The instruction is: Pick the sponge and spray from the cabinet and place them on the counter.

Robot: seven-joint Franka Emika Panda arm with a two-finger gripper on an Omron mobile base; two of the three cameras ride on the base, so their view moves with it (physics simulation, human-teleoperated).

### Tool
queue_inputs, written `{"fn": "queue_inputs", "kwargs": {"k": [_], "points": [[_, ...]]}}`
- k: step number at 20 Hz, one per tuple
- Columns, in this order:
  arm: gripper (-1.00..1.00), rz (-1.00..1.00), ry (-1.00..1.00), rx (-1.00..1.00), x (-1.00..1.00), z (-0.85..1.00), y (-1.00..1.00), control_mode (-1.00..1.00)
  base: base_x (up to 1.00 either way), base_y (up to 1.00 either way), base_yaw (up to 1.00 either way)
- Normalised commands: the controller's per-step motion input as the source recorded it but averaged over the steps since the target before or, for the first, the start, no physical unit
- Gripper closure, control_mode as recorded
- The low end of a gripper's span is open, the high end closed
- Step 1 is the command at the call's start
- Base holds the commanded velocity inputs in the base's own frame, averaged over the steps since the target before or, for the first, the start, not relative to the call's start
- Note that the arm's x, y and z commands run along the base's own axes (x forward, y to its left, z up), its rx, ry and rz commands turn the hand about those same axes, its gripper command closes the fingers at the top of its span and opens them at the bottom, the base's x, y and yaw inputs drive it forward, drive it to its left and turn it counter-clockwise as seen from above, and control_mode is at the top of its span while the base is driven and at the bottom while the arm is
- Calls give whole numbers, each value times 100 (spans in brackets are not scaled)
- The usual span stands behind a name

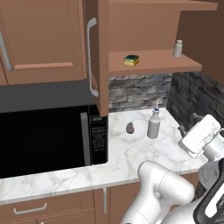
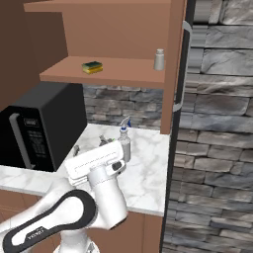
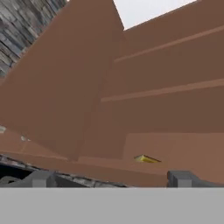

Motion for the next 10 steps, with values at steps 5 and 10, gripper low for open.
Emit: {"fn": "queue_inputs", "kwargs": {"k": [5, 10], "points": [[-100, -3, 9, -1, -45, 62, 53, -100, 0, 0, 0], [-100, -15, 13, 0, -38, 64, 38, -100, 0, 0, 0]]}}
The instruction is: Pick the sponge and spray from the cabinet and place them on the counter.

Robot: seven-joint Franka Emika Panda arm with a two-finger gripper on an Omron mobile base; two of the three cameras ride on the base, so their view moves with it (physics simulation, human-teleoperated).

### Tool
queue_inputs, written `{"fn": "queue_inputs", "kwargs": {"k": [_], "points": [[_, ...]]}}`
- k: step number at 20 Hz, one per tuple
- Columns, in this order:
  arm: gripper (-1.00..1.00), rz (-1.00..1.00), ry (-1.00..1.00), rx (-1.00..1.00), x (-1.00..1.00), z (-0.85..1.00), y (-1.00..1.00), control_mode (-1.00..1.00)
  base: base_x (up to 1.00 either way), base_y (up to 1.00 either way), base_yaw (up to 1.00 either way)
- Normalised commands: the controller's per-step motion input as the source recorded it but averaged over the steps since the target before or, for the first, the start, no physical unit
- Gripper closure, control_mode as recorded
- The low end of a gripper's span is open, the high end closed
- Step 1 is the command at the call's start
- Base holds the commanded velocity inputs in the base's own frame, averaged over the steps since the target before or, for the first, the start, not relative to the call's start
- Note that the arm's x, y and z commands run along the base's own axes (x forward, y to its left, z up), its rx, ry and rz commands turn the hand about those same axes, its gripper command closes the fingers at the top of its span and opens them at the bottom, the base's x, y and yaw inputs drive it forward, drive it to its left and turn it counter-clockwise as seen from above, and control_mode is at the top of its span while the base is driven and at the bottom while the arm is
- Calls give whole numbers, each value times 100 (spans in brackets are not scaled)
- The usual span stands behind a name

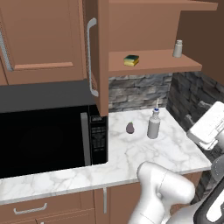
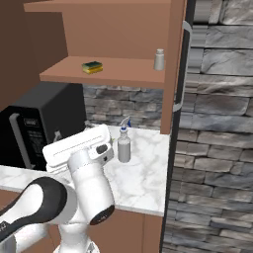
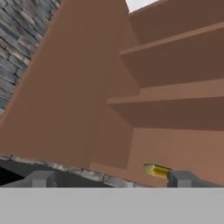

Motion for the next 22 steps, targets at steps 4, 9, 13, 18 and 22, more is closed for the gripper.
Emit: {"fn": "queue_inputs", "kwargs": {"k": [4, 9, 13, 18, 22], "points": [[-100, -30, 13, 0, -21, 45, 52, -100, 0, 0, 0], [-100, -42, 15, 0, -3, 22, 47, -100, 0, 0, 0], [-100, -31, 31, 4, 0, 33, 12, -100, 0, 0, 0], [-100, 18, 11, 6, 2, 3, -9, -100, 0, 0, 0], [-100, 7, 5, 0, 0, -3, -16, -100, 0, 0, 0]]}}
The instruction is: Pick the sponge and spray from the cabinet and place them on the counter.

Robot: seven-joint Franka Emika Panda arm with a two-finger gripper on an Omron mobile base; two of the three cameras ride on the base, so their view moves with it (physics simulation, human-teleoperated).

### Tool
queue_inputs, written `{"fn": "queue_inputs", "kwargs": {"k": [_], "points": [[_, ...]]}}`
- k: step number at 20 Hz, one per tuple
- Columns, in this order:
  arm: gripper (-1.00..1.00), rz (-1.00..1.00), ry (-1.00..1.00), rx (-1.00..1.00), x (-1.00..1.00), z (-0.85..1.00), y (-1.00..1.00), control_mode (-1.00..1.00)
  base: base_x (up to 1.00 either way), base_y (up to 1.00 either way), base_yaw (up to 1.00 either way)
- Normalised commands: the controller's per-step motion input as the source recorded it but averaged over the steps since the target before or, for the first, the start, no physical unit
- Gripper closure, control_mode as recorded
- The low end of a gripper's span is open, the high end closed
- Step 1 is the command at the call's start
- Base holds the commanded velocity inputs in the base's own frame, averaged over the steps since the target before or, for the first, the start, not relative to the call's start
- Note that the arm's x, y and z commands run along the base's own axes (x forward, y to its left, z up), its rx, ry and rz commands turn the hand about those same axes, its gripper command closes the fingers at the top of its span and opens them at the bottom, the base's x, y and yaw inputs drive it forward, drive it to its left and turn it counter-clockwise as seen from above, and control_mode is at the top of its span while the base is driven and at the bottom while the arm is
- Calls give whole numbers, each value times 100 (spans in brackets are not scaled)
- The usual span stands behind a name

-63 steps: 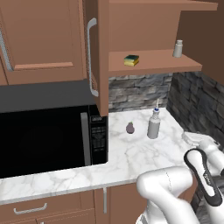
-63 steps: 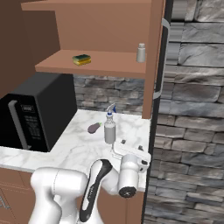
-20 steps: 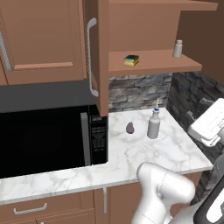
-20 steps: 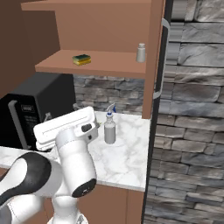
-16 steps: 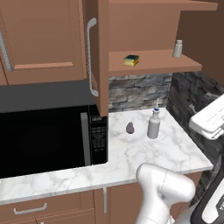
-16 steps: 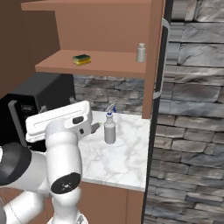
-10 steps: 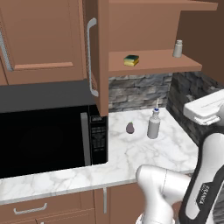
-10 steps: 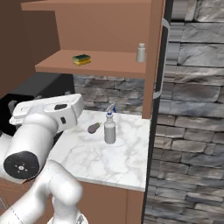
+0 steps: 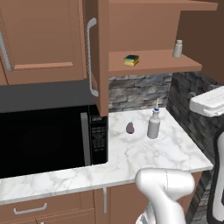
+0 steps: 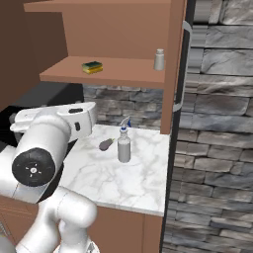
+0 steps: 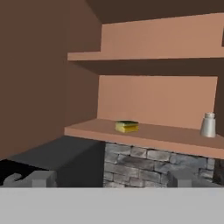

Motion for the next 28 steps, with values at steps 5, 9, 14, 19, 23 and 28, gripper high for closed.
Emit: {"fn": "queue_inputs", "kwargs": {"k": [5, 9, 14, 19, 23, 28], "points": [[-100, 0, 35, 9, 7, 14, -6, -100, 0, 0, 0], [-100, -19, 41, 4, 23, 14, 1, -100, 0, 0, 0], [-100, -29, 14, 2, 9, 4, 0, -100, 0, 0, 0], [-100, -11, 0, 0, 0, 0, 0, -100, 0, 0, 0], [-100, -3, -1, 3, 1, -10, 0, -100, 0, 0, 0], [-100, 0, -2, 11, 26, 0, 6, -100, 0, 0, 0]]}}
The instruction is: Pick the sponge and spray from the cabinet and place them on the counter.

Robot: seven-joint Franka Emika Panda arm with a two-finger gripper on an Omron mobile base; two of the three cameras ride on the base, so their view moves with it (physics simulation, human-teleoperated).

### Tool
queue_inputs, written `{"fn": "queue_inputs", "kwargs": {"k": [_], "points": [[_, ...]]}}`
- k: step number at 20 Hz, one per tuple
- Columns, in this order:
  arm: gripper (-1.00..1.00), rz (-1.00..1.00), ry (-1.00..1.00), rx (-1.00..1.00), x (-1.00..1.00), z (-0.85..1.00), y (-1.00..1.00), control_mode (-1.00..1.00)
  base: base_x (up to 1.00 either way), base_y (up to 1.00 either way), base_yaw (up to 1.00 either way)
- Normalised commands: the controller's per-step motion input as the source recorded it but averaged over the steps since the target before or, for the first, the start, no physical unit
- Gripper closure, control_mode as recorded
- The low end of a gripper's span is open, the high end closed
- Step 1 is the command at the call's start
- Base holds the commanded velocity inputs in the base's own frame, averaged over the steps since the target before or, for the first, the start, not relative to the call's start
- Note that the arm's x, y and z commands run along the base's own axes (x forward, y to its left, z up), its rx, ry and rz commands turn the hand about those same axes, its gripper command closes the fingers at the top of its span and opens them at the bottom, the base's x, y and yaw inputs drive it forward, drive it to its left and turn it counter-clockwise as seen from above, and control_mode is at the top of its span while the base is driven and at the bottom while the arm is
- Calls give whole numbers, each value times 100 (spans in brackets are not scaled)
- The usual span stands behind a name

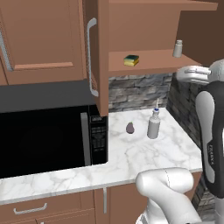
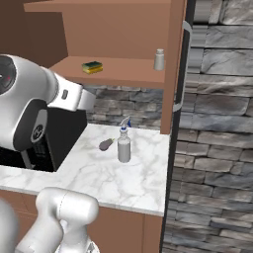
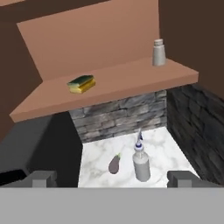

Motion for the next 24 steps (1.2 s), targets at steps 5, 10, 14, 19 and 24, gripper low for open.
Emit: {"fn": "queue_inputs", "kwargs": {"k": [5, 10, 14, 19, 24], "points": [[-100, 0, -4, 11, 34, 20, 11, -100, 0, 0, 0], [-100, 0, -9, 1, 32, 17, 19, -100, 0, 0, 0], [-100, 0, -5, 1, 35, 0, 16, -100, 0, 0, 0], [-100, 0, -1, 1, 41, 0, 11, -100, 0, 0, 0], [-100, 0, 0, 0, 47, 0, 7, -100, 0, 0, 0]]}}
